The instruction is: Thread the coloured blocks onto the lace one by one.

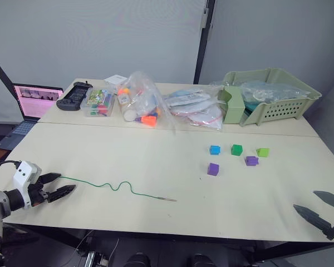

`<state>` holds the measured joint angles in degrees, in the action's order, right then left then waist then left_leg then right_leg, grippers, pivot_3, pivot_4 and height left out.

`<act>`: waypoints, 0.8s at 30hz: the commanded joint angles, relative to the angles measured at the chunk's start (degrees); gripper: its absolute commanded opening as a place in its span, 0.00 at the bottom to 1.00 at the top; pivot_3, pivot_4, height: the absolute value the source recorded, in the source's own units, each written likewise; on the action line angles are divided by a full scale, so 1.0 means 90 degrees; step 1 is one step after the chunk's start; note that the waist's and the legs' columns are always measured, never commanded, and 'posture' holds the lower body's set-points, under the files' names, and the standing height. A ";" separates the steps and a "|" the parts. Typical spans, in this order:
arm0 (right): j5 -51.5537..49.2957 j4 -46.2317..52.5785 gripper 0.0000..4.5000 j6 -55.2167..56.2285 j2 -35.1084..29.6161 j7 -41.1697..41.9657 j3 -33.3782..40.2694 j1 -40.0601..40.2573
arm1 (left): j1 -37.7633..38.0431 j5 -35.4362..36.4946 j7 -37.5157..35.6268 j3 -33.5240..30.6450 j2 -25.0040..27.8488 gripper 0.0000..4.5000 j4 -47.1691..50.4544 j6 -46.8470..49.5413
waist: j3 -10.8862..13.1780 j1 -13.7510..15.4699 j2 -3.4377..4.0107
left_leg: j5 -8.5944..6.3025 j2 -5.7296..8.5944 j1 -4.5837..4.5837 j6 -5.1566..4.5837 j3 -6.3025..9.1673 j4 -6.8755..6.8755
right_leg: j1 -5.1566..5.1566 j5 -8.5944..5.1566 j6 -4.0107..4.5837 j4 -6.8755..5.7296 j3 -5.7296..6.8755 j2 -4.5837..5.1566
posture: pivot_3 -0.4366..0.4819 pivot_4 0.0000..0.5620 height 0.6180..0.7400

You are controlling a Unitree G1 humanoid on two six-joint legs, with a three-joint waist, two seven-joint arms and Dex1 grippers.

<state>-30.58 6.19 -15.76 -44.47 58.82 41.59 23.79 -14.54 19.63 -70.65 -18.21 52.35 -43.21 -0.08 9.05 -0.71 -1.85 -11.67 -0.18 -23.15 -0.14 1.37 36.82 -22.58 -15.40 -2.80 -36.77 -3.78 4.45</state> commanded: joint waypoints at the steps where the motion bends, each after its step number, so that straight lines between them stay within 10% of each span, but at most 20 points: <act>1: -0.0114 0.0127 1.00 0.0005 0.0040 -0.0035 0.0132 0.0017 | -0.0052 0.0013 0.0047 -0.0091 0.0041 1.00 0.0190 -0.0123 | 0.0000 0.0000 0.0000 | 0.0000 0.0000 0.0000 0.0000 0.0000 0.0000 | 0.0000 0.0000 0.0000 0.0000 0.0000 0.0000 | 0.48 0.27 1.00; 14: -0.0910 0.1883 1.00 -0.0818 0.0194 -0.0237 -0.0656 -0.0277 | -0.0018 0.1344 -0.0001 0.1094 -0.0784 1.00 0.4775 0.2740 | -0.0001 0.0001 0.0002 | -0.0001 -0.0005 -0.0007 0.0000 0.0001 0.0000 | 0.0001 0.0001 0.0000 -0.0003 -0.0005 0.0000 | 0.48 0.27 1.00; 24: -0.1014 0.3078 1.00 -0.1673 -0.0596 -0.0180 -0.2175 -0.1042 | -0.1176 -0.0254 -0.0209 0.3668 -0.0824 1.00 0.5590 0.2885 | 0.0001 -0.0002 -0.0001 | 0.0001 0.0027 -0.0006 -0.0003 -0.0010 0.0010 | 0.0005 0.0000 -0.0007 -0.0001 -0.0007 -0.0021 | 0.48 0.27 1.00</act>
<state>-38.95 32.51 -30.00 -49.21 57.30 21.95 14.74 -24.29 19.40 -72.12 13.87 44.51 6.29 26.45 9.06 -0.72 -1.86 -11.66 0.06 -23.21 -0.16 1.28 36.91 -22.52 -15.40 -2.88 -36.77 -3.83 4.27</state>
